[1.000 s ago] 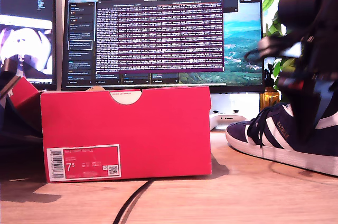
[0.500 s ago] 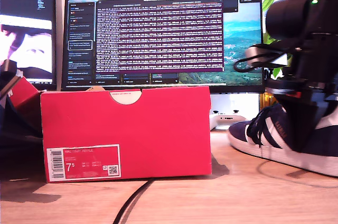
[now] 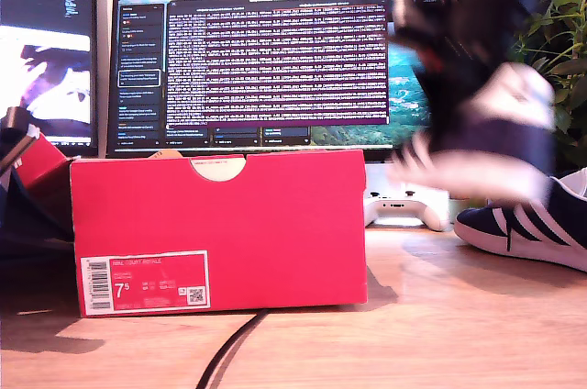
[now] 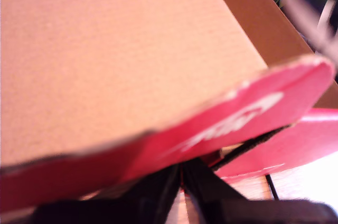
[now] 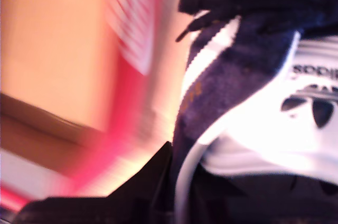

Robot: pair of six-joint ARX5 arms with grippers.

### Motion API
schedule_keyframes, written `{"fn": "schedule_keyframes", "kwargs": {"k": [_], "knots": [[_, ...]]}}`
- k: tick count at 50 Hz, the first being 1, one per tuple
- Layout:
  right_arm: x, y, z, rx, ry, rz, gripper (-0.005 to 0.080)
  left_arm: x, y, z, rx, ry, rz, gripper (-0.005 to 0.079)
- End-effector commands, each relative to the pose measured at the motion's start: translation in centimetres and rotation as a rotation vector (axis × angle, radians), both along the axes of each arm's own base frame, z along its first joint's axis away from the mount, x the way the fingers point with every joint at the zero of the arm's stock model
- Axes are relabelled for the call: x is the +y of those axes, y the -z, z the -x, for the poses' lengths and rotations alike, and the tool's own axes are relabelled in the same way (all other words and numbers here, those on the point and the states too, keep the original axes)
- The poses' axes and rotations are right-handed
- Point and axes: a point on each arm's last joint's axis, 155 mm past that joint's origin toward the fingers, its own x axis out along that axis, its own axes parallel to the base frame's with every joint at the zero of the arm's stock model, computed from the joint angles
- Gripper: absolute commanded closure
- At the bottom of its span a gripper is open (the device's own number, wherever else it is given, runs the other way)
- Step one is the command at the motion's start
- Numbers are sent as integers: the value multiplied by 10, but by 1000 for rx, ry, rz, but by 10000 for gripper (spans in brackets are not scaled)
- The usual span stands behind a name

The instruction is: Pack the blue shoes by picking the first shoe and placing it inside the red shoebox, left side, then picking and rotating the second shoe and placing it in the shoebox

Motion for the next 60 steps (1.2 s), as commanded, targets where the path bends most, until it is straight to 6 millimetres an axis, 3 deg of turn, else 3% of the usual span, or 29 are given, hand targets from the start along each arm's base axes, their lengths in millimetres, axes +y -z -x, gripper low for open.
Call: {"fn": "schedule_keyframes", "kwargs": {"k": [1, 12, 28, 46, 60], "knots": [[16, -26, -4, -44, 3, -72, 763, -3, -3, -2, -13, 11, -2, 763], [72, -72, -9, -100, -9, -284, 763, -3, -3, -2, -14, 11, -2, 763], [139, -110, -18, -215, -36, -481, 763, -3, -3, -2, -13, 11, -1, 763], [191, -86, -34, -201, -37, -565, 763, -3, -3, -2, -14, 11, -2, 763], [222, -52, -27, -153, -56, -551, 763, -3, -3, -2, -14, 11, -2, 763]]}}
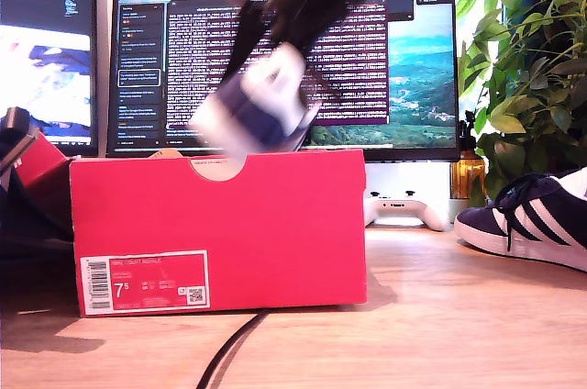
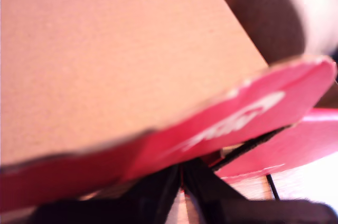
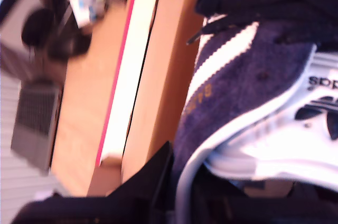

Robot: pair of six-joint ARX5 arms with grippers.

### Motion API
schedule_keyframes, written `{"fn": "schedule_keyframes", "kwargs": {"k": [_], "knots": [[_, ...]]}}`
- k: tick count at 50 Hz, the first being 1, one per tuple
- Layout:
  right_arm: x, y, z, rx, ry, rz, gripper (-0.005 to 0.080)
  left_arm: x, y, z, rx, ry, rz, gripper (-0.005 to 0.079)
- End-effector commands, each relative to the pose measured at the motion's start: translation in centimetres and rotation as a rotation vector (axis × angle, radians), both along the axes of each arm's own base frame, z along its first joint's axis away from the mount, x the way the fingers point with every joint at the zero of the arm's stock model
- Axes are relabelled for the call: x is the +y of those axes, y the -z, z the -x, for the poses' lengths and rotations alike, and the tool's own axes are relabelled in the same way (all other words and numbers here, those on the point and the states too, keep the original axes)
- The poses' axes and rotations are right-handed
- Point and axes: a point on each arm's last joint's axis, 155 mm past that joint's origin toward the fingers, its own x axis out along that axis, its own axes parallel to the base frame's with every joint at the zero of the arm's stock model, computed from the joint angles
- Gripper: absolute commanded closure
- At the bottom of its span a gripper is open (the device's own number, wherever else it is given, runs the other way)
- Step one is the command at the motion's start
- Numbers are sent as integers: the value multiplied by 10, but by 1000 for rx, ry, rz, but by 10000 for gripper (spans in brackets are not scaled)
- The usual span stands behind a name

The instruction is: Pack the blue shoes by picking the first shoe and placing it inside the red shoebox, left side, then picking and rotating the second shoe and placing it in the shoebox

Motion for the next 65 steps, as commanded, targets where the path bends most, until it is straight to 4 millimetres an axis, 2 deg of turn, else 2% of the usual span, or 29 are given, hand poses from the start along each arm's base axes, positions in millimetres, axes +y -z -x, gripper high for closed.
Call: {"fn": "schedule_keyframes", "kwargs": {"k": [1, 8, 20, 32, 58, 65], "knots": [[10, -32, -4, -84, -4, -53, 763, -3, -3, -2, -15, 11, -1, 763], [14, -15, -7, -79, 11, -19, 763, -3, -3, -2, -15, 11, -1, 763], [5, 13, -22, -90, 85, 69, 763, -3, -3, -2, -15, 10, -1, 763], [8, 40, -20, -55, 80, 111, 763, -3, -4, -2, -15, 11, -1, 763], [18, 52, -12, -48, 60, 126, 763, -3, -3, -2, -15, 10, -1, 763], [21, 61, -9, -35, 50, 138, 762, -3, -3, -2, -15, 10, -1, 763]]}}
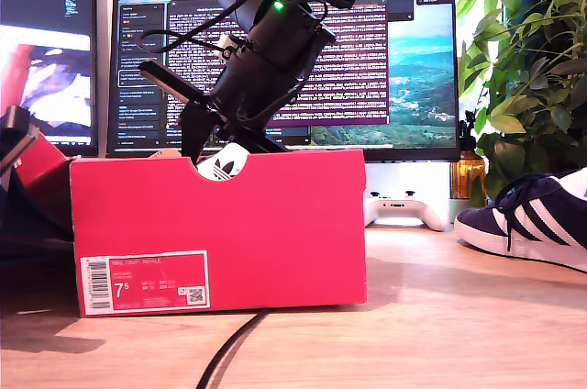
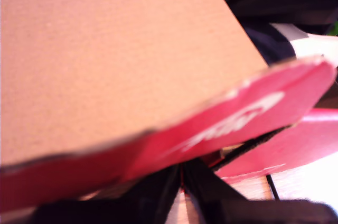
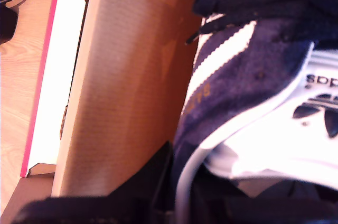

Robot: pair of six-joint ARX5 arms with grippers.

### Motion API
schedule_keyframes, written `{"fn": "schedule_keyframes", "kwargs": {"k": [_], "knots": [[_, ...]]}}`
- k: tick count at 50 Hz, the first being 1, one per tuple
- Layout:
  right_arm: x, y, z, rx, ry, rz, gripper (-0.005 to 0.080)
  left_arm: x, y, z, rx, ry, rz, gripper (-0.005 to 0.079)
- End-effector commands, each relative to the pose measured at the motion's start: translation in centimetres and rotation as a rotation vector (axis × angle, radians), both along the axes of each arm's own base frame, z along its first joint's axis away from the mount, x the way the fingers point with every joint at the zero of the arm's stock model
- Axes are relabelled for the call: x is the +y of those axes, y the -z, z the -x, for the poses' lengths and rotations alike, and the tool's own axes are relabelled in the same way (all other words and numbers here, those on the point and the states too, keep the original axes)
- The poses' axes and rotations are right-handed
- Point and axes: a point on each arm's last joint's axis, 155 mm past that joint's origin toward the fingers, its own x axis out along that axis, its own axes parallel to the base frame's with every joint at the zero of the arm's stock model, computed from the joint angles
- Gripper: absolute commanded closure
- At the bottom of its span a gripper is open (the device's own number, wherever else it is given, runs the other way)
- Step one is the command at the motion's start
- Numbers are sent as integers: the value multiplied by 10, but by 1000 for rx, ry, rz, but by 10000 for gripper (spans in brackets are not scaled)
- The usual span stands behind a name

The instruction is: Pack the blue shoes by picking the first shoe and placing it inside the red shoebox, left side, then picking and rotating the second shoe and placing it in the shoebox

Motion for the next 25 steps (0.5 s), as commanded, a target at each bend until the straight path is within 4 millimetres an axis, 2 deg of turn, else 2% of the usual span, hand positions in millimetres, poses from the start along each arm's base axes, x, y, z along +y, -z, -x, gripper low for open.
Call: {"fn": "schedule_keyframes", "kwargs": {"k": [1, 10, 19, 25], "knots": [[16, -2, 0, -26, -26, -19, 761, -3, -3, -2, -14, 10, -1, 763], [24, -3, 6, -32, -44, -26, 658, -3, -3, -2, -14, 10, -2, 763], [28, -7, 5, -47, -47, -41, 466, -3, -3, -2, -14, 10, -2, 763], [29, -8, 4, -51, -47, -45, 442, -3, -3, -2, -14, 10, -2, 763]]}}
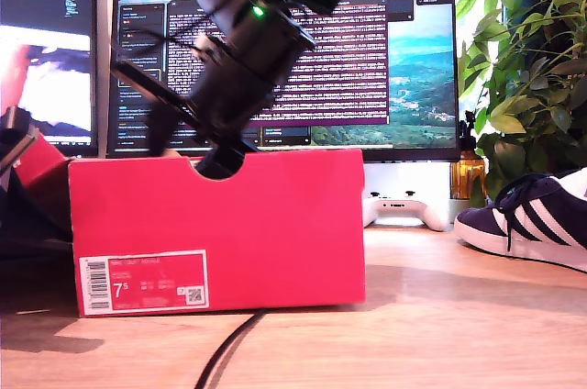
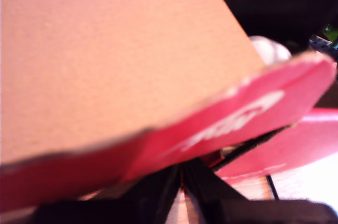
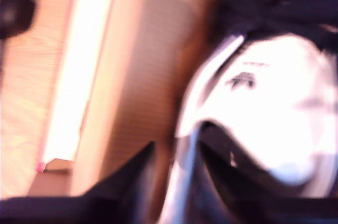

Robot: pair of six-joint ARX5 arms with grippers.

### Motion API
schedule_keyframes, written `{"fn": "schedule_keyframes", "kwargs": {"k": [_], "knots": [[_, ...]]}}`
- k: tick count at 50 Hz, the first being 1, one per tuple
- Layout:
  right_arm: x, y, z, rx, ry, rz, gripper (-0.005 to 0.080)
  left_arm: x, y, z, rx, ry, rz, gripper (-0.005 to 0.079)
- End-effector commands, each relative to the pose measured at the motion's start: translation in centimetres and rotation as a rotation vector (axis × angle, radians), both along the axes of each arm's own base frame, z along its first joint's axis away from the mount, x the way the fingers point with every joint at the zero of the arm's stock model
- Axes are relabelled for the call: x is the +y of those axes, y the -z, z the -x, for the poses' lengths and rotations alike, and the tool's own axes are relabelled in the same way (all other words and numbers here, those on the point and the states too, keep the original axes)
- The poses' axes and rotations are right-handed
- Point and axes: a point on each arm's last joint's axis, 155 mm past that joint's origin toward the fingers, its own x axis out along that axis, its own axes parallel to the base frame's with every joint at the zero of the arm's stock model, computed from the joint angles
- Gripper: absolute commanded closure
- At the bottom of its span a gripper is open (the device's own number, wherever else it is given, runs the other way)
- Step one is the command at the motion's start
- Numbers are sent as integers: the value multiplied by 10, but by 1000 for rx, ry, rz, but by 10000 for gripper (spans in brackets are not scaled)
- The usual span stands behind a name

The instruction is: Pack the blue shoes by picking the first shoe and placing it inside the red shoebox, left side, then picking and rotating the second shoe and placing it in the shoebox

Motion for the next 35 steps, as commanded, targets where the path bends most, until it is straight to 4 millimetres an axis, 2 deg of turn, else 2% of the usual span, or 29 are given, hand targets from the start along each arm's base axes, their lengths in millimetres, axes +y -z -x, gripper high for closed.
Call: {"fn": "schedule_keyframes", "kwargs": {"k": [1, 14, 29, 35], "knots": [[6, -6, 1, -11, -10, -10, 442, -3, -3, -2, -14, 11, -1, 763], [-14, -21, 5, 20, -44, 85, 442, -3, -3, -2, -13, 11, -1, 763], [-53, -71, 2, 118, -5, 169, 443, -3, 0, 0, -1, 11, -6, 763], [-72, -82, -2, 149, 29, 193, 442, -2, 6, 2, 24, 11, -16, 763]]}}
